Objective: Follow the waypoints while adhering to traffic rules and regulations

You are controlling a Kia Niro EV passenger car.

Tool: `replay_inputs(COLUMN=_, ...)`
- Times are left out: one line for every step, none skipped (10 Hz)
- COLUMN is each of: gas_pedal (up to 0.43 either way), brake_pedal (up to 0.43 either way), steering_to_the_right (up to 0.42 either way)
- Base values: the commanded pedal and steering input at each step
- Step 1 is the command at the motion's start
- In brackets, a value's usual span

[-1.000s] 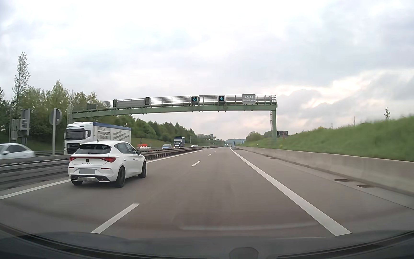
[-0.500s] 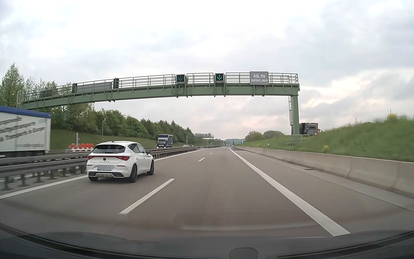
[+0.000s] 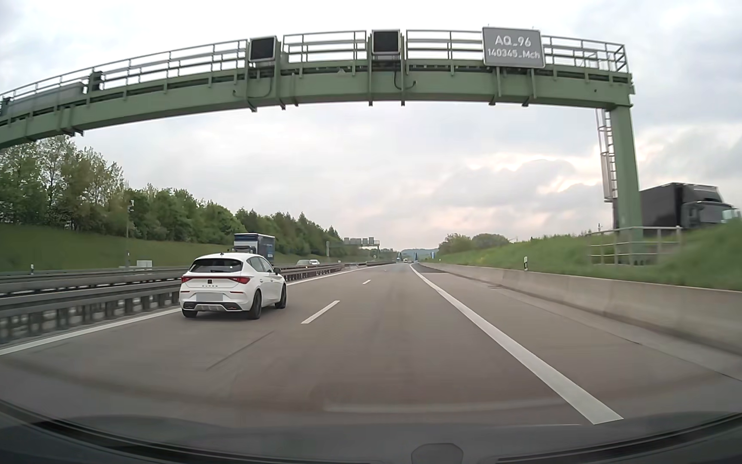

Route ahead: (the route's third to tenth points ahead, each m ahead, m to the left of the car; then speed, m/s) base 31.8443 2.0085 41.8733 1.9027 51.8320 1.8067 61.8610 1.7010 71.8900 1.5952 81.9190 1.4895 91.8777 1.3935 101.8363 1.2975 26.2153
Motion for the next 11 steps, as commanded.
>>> replay_inputs(gas_pedal=0.248, brake_pedal=0.0, steering_to_the_right=0.001)
replay_inputs(gas_pedal=0.248, brake_pedal=0.0, steering_to_the_right=0.0)
replay_inputs(gas_pedal=0.248, brake_pedal=0.0, steering_to_the_right=-0.001)
replay_inputs(gas_pedal=0.248, brake_pedal=0.0, steering_to_the_right=-0.002)
replay_inputs(gas_pedal=0.248, brake_pedal=0.0, steering_to_the_right=-0.002)
replay_inputs(gas_pedal=0.24, brake_pedal=0.0, steering_to_the_right=-0.003)
replay_inputs(gas_pedal=0.24, brake_pedal=0.0, steering_to_the_right=-0.001)
replay_inputs(gas_pedal=0.24, brake_pedal=0.0, steering_to_the_right=-0.001)
replay_inputs(gas_pedal=0.24, brake_pedal=0.0, steering_to_the_right=-0.001)
replay_inputs(gas_pedal=0.24, brake_pedal=0.0, steering_to_the_right=-0.001)
replay_inputs(gas_pedal=0.24, brake_pedal=0.0, steering_to_the_right=-0.001)
